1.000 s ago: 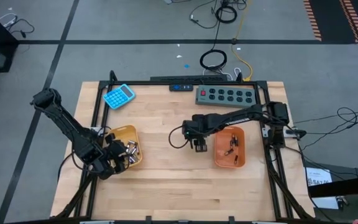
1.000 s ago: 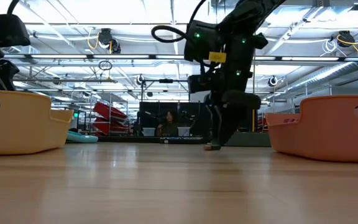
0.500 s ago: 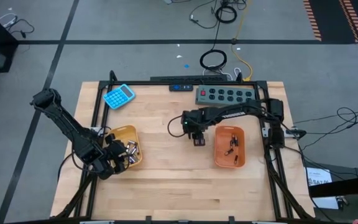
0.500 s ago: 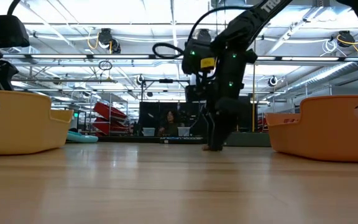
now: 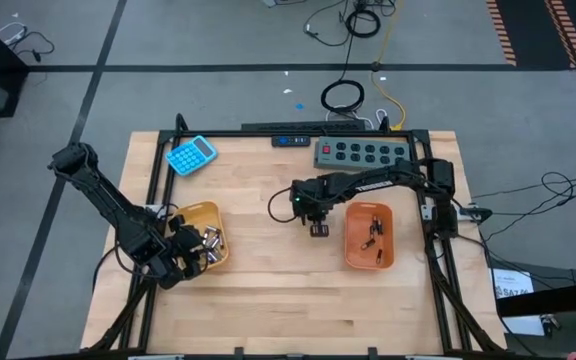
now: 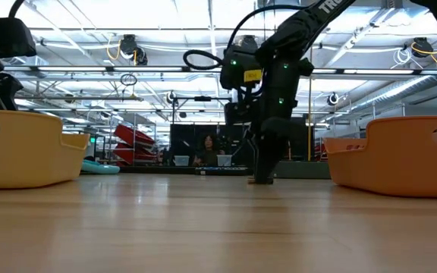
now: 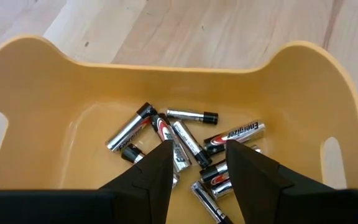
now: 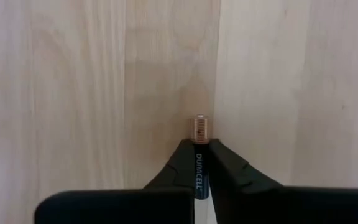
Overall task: Sort batteries
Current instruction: Put the brown battery into the orange bin
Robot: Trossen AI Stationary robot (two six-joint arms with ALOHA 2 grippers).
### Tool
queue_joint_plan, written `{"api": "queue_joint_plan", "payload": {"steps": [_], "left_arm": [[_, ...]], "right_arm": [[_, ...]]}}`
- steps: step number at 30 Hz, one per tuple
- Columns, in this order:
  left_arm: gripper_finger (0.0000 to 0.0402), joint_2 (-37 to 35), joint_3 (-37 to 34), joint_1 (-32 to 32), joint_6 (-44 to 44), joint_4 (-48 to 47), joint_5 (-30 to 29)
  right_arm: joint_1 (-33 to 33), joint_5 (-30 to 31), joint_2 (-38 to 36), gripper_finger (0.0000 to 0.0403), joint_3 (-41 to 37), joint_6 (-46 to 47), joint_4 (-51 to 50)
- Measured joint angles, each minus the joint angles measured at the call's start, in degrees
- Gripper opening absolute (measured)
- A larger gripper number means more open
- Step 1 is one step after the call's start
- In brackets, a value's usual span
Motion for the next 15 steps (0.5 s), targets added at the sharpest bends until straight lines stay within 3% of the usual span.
{"api": "queue_joint_plan", "payload": {"steps": [5,9,15], "left_arm": [[0.0157,0.0,0.0,0.0,0.1,3.2,-0.2],[0.0157,0.0,0.0,0.0,0.1,5.8,-0.2],[0.0157,0.0,0.0,0.0,0.1,10.9,-0.3]], "right_arm": [[1.3,1.4,-5.8,0.0005,-0.9,2.0,0.1],[3.3,4.4,-14.6,0.0003,-0.5,4.0,-3.3],[8.6,10.2,-26.1,0.0003,-0.7,12.9,-19.8]]}}
